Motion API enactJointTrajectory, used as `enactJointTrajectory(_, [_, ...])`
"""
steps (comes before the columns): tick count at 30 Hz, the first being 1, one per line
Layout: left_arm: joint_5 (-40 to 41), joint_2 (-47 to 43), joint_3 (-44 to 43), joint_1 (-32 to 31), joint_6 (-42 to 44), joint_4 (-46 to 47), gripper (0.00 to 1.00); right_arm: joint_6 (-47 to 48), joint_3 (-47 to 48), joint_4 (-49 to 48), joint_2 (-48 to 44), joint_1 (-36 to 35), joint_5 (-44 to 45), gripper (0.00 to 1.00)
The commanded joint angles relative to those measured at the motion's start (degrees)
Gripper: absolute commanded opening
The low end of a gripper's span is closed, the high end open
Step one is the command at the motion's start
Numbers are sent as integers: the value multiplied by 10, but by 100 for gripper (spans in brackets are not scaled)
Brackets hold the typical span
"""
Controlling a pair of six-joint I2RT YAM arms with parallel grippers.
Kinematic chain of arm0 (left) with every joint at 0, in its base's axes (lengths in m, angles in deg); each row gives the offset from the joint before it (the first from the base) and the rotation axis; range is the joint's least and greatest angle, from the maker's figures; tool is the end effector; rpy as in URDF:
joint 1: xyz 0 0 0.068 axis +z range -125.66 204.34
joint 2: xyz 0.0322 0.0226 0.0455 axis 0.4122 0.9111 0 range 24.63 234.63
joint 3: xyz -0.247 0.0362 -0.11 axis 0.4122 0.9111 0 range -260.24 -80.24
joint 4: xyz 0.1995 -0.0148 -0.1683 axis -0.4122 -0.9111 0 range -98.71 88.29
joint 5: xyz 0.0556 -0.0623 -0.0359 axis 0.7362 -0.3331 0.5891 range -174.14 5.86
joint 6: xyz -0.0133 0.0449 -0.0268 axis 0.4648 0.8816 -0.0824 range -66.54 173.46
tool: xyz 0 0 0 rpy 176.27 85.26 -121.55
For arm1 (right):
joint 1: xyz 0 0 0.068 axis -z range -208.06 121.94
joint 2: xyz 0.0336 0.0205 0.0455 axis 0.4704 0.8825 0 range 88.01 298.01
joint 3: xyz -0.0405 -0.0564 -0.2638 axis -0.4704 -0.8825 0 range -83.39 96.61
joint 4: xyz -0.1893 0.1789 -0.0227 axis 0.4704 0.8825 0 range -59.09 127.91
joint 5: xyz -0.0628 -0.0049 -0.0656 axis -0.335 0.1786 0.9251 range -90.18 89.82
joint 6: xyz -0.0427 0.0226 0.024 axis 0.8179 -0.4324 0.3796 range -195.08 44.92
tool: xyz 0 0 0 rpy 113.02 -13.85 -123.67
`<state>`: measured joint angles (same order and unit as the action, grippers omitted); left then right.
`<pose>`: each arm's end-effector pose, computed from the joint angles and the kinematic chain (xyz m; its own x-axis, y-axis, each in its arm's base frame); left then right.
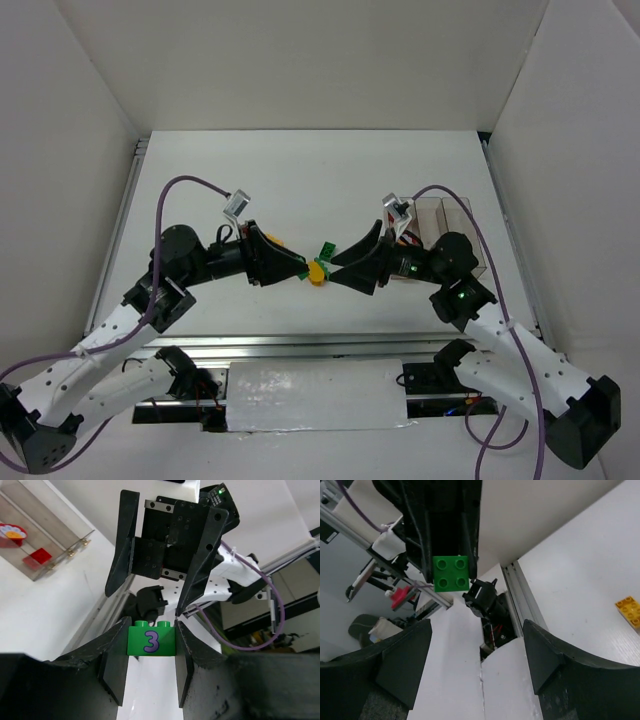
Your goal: Sort the legos into containers by color
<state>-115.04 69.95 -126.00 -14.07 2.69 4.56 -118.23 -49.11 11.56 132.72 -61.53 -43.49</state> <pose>0.1318 -0.1279 0.3753 -0.6646 -0.3212 -0.6746 0.6609 0.1686 -0.7313 0.1392 0.1213 0.3294 -0.5667 0.2219 -0.7935 -0.7936 0.1118 0.5981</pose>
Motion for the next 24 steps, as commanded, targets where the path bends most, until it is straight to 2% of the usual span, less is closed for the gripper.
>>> enactJointTrajectory(1, [-44,12,6,-3,-53,120,0,-61,3,-114,9,-32,6,80])
enactJointTrajectory(4, [-45,14,14,-3,-57,139,0,-61,3,-128,15,-51,12,80])
enactJointTrajectory(8, [-37,25,6,-5,-43,127,0,-35,27,-59,11,-55,52,80])
enactJointTrajectory(13, [-40,37,4,-8,-45,147,0,-68,28,-98,41,-70,37,78])
enactJointTrajectory(20, [-48,65,-1,-15,-51,171,0,-61,37,-97,24,-74,39,77])
enactJointTrajectory(23, [-48,77,-2,-21,-58,189,0,-63,39,-108,37,-76,38,73])
enactJointTrajectory(24, [-50,80,-1,-25,-60,194,0,-67,37,-112,42,-76,36,69])
